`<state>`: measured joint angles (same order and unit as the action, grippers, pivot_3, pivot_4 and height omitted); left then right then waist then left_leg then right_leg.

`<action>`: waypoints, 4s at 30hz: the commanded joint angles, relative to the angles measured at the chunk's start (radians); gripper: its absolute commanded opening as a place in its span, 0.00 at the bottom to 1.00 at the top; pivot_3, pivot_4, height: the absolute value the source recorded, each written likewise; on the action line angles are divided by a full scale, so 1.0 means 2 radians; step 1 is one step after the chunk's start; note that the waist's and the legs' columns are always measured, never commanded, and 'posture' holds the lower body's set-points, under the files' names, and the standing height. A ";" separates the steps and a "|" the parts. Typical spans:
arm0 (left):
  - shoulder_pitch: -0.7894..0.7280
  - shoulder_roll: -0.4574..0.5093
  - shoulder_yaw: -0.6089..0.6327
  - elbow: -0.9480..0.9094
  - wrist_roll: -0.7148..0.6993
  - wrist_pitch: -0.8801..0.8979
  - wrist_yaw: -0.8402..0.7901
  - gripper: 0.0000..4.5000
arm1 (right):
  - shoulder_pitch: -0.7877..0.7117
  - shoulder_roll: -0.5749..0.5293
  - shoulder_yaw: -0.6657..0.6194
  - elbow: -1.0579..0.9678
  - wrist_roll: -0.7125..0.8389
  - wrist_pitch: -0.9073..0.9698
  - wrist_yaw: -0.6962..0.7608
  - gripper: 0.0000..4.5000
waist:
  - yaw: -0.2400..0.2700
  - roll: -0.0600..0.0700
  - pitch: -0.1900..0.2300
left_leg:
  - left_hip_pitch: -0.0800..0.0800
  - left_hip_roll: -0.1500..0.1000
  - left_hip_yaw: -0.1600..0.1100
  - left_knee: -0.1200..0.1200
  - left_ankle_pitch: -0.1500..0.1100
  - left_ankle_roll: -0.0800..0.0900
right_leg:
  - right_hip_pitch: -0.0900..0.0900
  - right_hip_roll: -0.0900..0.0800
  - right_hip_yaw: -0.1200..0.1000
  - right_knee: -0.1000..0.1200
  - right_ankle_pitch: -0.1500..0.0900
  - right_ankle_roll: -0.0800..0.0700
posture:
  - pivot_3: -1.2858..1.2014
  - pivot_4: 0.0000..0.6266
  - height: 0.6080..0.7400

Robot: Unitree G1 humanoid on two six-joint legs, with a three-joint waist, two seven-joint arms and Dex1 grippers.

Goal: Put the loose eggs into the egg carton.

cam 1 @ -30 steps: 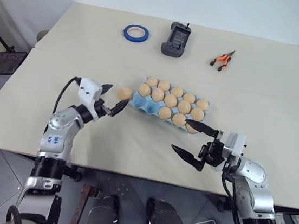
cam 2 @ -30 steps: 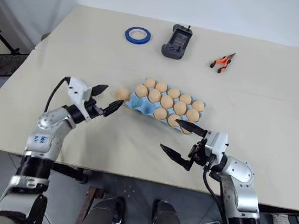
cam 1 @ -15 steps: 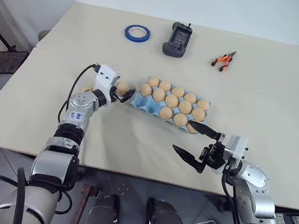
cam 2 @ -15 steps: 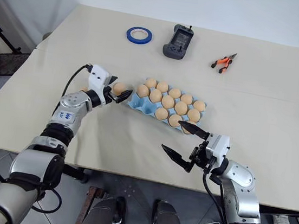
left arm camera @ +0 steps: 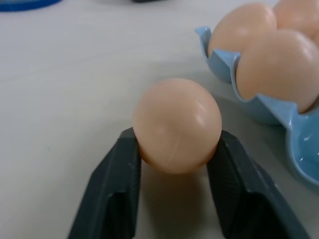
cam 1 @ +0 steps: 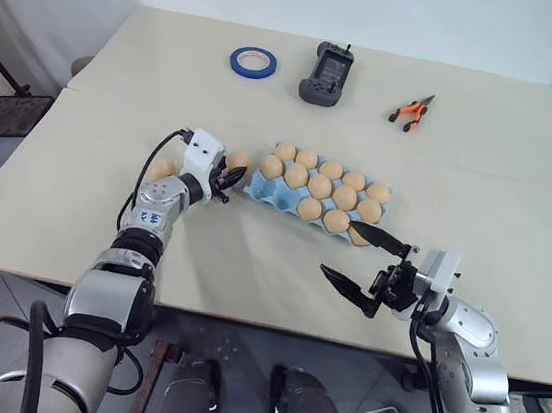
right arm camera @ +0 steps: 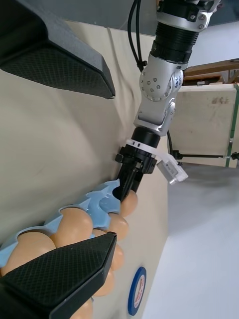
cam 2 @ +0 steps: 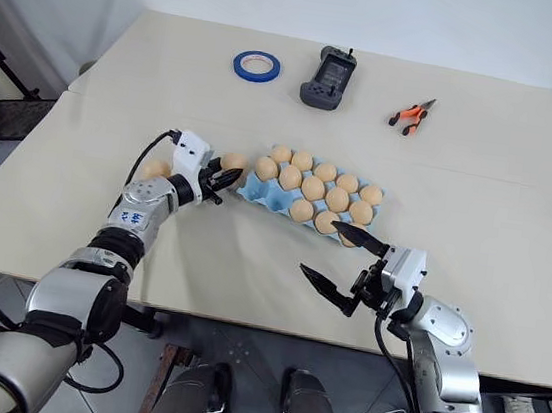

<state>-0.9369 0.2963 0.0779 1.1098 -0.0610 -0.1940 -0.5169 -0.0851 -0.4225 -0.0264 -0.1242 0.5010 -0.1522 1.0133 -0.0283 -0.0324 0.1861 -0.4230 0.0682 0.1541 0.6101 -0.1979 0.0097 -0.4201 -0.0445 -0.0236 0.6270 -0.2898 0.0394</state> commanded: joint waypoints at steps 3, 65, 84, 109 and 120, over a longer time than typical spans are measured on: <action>0.021 0.018 0.029 -0.060 -0.027 -0.051 -0.018 0.31 | 0.000 0.001 -0.005 -0.014 0.002 -0.009 0.000 1.00 | -0.001 0.000 0.000 | 0.000 0.000 0.000 0.000 0.000 0.000 | 0.000 0.000 0.000 0.000 0.000 0.000 | 0.52 0.24 1.00; 0.394 0.119 0.160 -0.510 -0.140 0.136 -0.021 1.00 | -0.056 -0.003 -0.015 0.044 0.013 -0.011 0.063 1.00 | -0.001 0.000 0.000 | 0.000 0.000 0.001 -0.007 0.000 -0.001 | -0.001 -0.002 0.001 -0.003 -0.004 -0.007 | 0.52 0.24 1.00; 0.145 0.108 0.067 -0.179 -0.056 0.085 -0.004 1.00 | -0.053 0.014 0.000 0.042 0.007 -0.014 0.067 1.00 | -0.002 0.000 0.000 | 0.000 0.000 0.003 -0.004 0.001 -0.001 | -0.003 0.000 0.002 0.001 -0.001 -0.001 | 0.52 0.24 1.00; 0.048 0.058 -0.030 -0.227 -0.057 0.089 -0.188 0.43 | -0.027 0.013 -0.006 0.028 -0.004 -0.022 0.039 1.00 | -0.003 0.000 0.000 | 0.000 0.000 0.003 -0.002 0.001 -0.001 | -0.003 0.000 0.002 0.001 0.000 -0.001 | 0.52 0.24 1.00; 0.005 0.026 -0.053 -0.158 -0.043 0.083 -0.227 0.66 | -0.008 0.021 0.000 0.011 -0.015 -0.033 0.016 1.00 | -0.002 0.000 0.000 | 0.000 0.000 0.003 0.001 0.000 0.000 | -0.002 0.000 0.002 0.003 0.000 0.000 | 0.52 0.24 1.00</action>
<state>-0.8989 0.3500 -0.0271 0.7955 -0.1507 -0.0093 -0.9596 -0.1031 -0.3821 -0.0189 -0.0550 0.4657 -0.1974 1.0544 -0.0319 -0.0329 0.1858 -0.4238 0.0689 0.1600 0.6127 -0.1973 0.0101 -0.4249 -0.0446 -0.0189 0.6320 -0.2896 0.0396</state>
